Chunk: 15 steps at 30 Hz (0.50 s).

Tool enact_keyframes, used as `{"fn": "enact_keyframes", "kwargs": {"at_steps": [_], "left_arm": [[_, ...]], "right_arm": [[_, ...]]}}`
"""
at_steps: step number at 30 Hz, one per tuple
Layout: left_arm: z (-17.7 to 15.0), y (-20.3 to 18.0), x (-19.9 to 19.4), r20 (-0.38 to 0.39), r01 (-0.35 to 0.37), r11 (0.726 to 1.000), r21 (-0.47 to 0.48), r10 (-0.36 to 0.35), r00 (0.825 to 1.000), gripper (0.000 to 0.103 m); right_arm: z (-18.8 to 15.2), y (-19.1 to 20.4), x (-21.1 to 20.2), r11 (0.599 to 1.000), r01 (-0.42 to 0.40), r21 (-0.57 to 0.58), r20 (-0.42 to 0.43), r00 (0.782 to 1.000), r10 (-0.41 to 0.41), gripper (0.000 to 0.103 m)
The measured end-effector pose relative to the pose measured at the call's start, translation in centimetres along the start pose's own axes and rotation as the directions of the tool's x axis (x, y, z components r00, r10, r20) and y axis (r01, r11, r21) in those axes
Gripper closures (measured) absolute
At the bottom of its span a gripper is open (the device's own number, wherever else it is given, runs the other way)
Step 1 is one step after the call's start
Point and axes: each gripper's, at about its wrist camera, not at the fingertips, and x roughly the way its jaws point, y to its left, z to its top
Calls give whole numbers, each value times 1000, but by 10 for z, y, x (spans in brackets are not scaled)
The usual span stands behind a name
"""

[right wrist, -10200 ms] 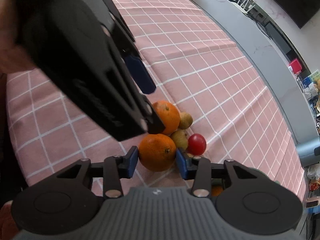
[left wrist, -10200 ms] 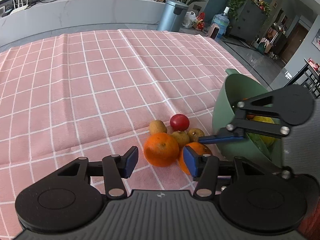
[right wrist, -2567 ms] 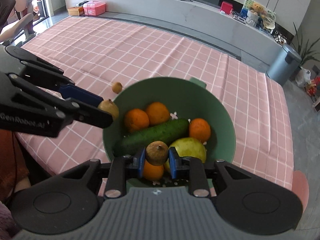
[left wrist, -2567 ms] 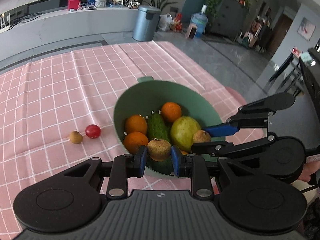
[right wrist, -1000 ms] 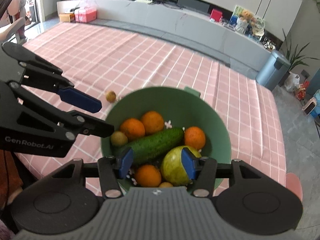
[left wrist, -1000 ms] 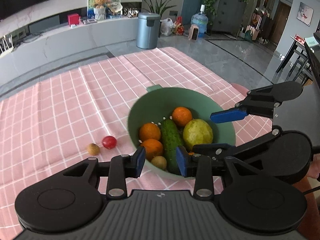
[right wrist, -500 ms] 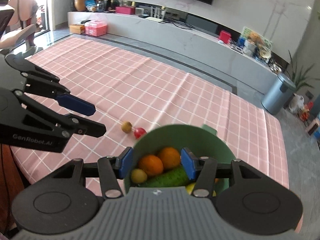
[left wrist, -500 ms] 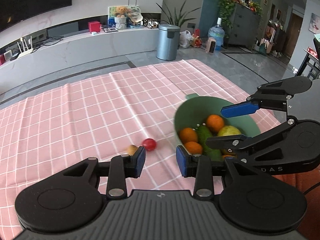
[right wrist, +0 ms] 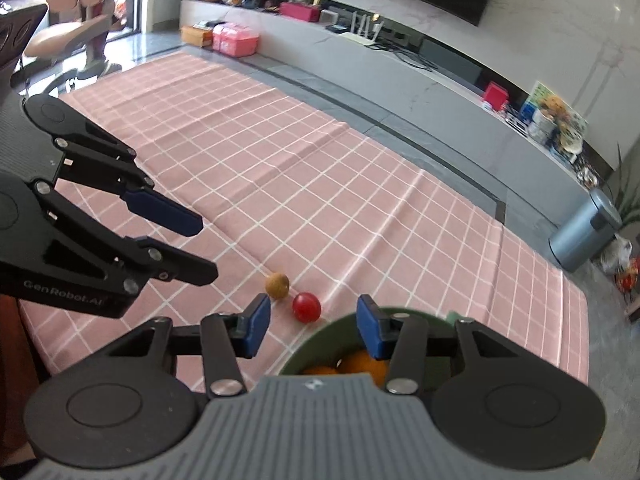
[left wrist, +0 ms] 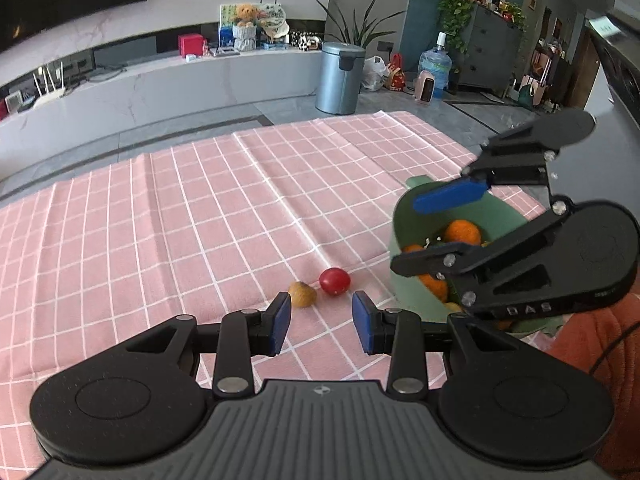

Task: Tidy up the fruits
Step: 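Move both tools back toward the last brown fruit and red tomato, then grasp the brown fruit with the left tool while the right tool grasps the red tomato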

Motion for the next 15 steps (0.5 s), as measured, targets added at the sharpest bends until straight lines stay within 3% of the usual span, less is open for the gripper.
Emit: {"fn": "enact_keyframes", "kwargs": {"at_steps": [7,15], "left_arm": [[-6,15,20,-30,3,1000,-13,-3,1000,61],[-12,27,37,-48,52,999,-4,-52,997,61]], "right_arm": [[17,0,35,992,-37,-121,-70,997,28,65],[26,-8,70,983,-105,-150,-169,982,80,65]]}}
